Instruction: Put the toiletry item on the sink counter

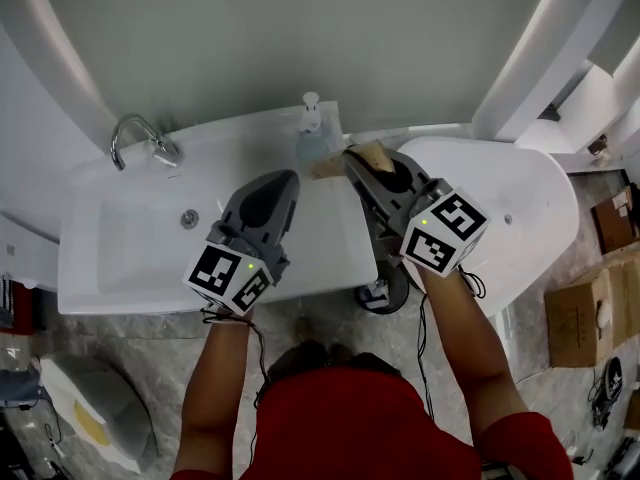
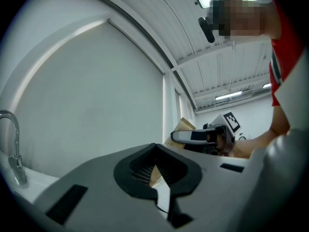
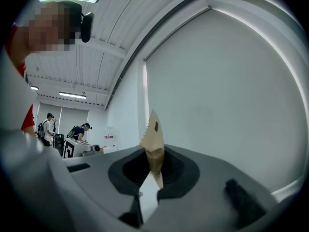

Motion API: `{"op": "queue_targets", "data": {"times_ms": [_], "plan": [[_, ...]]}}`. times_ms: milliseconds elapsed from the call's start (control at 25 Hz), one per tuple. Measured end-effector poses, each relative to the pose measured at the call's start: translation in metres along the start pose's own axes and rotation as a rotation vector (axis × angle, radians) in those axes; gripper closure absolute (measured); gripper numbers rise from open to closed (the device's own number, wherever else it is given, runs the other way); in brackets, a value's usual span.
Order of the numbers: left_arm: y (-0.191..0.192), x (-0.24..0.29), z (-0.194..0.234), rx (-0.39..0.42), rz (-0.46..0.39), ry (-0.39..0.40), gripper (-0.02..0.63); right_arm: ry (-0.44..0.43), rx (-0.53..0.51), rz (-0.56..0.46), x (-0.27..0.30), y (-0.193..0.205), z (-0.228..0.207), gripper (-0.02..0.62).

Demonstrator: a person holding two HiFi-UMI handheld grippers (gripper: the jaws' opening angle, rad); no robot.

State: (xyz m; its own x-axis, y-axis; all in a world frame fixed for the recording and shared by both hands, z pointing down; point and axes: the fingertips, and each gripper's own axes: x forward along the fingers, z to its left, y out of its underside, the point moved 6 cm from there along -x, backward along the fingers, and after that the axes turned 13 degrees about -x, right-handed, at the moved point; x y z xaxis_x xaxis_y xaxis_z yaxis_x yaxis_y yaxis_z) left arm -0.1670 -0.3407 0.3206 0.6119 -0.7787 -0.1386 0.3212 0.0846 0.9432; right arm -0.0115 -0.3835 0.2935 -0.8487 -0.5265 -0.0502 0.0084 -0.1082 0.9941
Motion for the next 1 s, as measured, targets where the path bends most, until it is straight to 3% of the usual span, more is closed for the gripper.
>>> {"op": "queue_targets", "data": {"times_ms": [600, 1000], "plan": [[0.000, 0.045, 0.064, -0.004, -0.012, 0.074, 0.589, 0.142, -0.003, 0.106, 0.050, 0.039, -0.053, 0.551], [0.018, 0.068, 0.088, -0.010, 0.002, 0.027, 0.589, 0.105, 0.040, 0.202, 0.080, 0.083, -0.081, 0.551]]}}
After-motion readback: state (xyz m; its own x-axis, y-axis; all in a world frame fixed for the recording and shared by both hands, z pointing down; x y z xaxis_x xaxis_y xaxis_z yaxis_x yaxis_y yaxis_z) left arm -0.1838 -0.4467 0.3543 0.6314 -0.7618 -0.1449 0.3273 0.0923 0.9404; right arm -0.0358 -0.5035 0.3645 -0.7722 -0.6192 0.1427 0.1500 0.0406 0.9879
